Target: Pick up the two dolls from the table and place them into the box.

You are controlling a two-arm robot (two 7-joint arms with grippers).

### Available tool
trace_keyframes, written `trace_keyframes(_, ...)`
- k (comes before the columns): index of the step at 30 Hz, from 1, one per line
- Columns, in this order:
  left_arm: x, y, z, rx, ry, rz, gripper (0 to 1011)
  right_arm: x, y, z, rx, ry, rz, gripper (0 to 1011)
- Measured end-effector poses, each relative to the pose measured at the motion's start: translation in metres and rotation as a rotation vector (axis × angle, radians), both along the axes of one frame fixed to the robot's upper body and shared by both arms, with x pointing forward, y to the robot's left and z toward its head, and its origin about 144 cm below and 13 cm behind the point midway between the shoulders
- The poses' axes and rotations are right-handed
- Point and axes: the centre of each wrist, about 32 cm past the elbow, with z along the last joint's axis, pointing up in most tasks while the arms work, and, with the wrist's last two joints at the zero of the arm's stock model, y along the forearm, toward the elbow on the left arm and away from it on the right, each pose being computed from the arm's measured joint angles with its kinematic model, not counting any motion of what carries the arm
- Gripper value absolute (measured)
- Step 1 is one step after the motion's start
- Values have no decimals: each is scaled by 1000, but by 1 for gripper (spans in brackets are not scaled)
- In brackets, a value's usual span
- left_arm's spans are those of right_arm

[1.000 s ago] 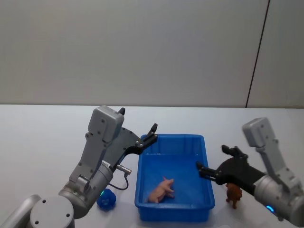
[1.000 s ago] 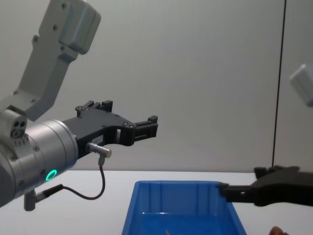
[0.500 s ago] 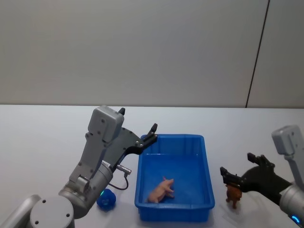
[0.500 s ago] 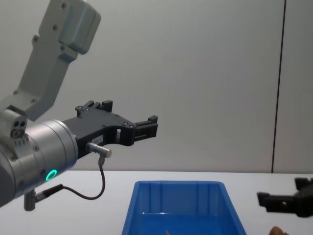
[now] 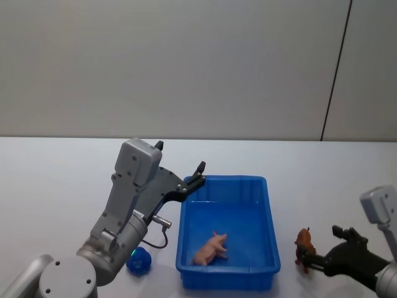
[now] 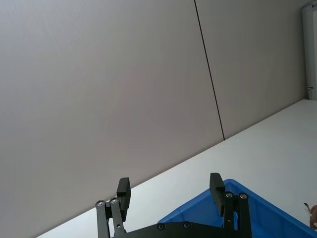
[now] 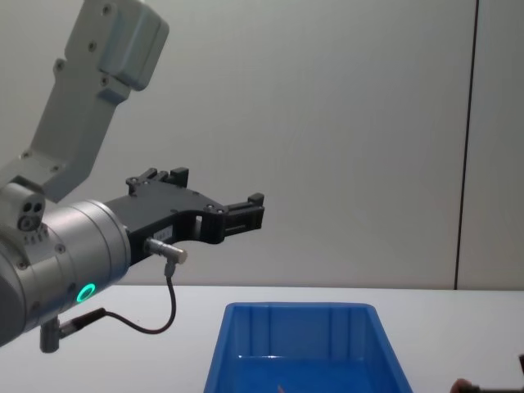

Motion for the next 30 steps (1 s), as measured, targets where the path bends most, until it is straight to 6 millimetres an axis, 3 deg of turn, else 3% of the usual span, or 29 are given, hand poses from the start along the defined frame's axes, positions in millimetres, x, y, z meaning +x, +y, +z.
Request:
trace_keyframes(12,0,0,0,0,0,0,1002,0,4,-16,-30,51,-1,994)
trace_keyframes(20,0,0,0,0,0,0,1001,5,8,-22,-30,64,-22,807)
trace_keyframes(30,0,0,0,0,0,0,1001,10,11,-24,-17,57,-45,491)
